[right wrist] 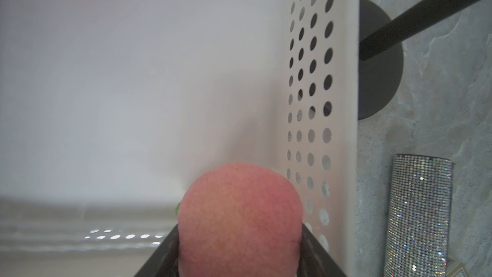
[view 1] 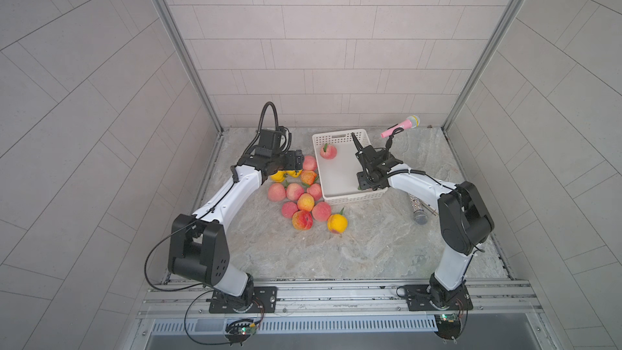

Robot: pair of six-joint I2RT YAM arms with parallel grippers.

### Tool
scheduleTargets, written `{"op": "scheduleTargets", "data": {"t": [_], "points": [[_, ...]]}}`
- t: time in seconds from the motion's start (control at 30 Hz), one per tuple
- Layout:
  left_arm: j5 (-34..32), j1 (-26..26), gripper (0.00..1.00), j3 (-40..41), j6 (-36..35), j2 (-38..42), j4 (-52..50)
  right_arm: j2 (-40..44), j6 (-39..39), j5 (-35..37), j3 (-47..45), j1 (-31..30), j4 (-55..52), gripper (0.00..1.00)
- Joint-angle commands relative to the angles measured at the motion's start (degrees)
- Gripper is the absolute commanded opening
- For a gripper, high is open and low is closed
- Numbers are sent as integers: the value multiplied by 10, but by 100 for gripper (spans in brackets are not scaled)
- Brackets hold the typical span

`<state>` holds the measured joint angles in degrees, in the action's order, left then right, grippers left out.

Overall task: Put the peaches into the basket
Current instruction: Place the peach in the basket.

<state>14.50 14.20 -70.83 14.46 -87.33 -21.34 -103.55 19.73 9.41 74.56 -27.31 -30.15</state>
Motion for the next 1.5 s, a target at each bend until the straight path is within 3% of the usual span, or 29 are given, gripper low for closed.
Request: {"op": "scheduleTargets", "data": {"t": [0.0,0.43,0.9,1.27,1.47], "points": [[5,-4,89,-9,1,3,-6,-10,8,-2,3,2,4,62],[9,-5,89,-7,1,1,-4,-39,14,-14,1,1,25,63],[8,-6,89,-7,-2,-6,-3,-35,15,-19,-6,1,35,73],[12,-7,89,-9,-3,-21,-2,20,13,-18,-11,0,34,85],[11,-7,89,-11,-6,-29,-2,79,8,-25,-22,0,37,87]]}}
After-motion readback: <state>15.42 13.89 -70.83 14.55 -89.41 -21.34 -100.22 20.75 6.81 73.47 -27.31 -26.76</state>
